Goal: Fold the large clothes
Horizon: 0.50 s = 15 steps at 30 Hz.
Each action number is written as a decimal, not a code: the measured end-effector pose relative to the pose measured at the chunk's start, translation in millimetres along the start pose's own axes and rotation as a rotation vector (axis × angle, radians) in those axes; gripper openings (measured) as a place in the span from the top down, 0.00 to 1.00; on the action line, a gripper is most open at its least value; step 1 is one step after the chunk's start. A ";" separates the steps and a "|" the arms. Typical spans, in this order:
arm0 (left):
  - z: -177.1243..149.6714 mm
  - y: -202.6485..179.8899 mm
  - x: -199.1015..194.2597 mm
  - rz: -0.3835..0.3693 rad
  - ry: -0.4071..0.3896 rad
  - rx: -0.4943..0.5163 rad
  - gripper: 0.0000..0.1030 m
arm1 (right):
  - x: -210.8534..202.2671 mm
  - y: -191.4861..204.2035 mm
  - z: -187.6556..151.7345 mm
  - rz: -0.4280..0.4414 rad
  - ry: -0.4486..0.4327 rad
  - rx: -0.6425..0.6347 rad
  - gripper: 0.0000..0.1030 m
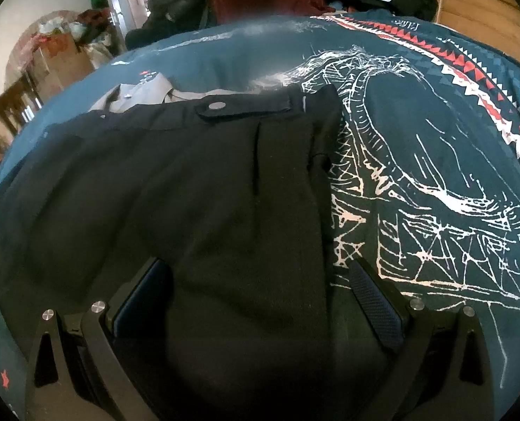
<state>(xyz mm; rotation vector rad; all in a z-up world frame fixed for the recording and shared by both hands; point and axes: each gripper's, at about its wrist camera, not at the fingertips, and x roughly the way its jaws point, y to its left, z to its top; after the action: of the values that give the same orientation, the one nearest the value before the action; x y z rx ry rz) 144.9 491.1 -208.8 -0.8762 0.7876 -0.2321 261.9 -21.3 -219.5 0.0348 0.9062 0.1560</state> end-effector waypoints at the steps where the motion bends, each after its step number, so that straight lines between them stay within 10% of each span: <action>1: 0.5 -3.3 1.3 -0.001 0.005 0.013 0.61 | 0.0 0.2 0.1 -0.001 -0.001 0.000 0.00; 5: 2.7 -11.1 4.3 0.014 0.017 0.050 0.55 | -0.1 -0.6 -0.8 0.001 -0.004 0.004 0.00; 9: 1.6 -7.0 3.4 0.078 0.003 0.027 0.84 | 2.5 1.1 0.1 -0.005 -0.001 -0.005 0.00; 15: -2.2 -47.3 -8.0 0.184 -0.078 0.174 0.91 | -20.0 -21.8 11.6 0.160 0.039 0.083 0.00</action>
<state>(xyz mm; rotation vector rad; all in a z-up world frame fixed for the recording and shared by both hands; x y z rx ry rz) 143.7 463.6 -169.5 -0.6408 0.7582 -0.1016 261.5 -45.4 -198.8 0.1823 0.9486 0.2683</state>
